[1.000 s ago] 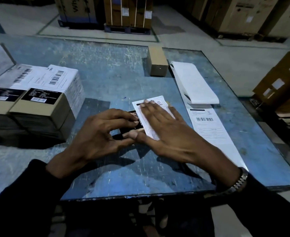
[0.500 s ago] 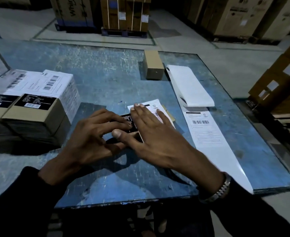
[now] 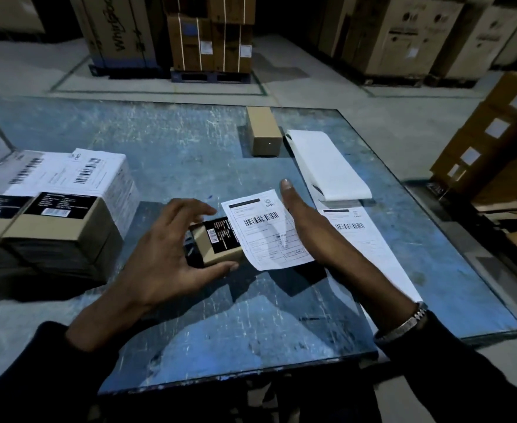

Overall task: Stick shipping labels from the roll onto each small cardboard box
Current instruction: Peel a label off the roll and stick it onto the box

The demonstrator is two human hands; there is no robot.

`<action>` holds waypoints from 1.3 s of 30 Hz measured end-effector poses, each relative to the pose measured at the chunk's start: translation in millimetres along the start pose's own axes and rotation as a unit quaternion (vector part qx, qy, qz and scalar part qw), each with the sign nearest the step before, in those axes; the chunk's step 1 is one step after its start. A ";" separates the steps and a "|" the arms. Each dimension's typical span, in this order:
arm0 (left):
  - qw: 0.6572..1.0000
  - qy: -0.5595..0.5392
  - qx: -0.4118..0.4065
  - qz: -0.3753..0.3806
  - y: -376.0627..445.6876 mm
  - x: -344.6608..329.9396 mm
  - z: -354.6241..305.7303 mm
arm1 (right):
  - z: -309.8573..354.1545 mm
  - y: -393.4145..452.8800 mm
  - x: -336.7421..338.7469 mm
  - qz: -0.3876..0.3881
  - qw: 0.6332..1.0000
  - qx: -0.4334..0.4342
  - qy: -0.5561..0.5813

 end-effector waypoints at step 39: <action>0.900 -0.249 0.176 -0.312 71.3 16.7 0.7 | 95.9 30.8 18.9 -0.117 0.920 0.330 0.176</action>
Point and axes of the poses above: each hand's wrist, its own y-axis towards the middle knuckle, its own x-axis out of the back of the hand, z = x × y, the point moved 8 cm from there along y, towards the middle knuckle, and after that the axes turned 1 degree about -x, right-handed, at the moved point
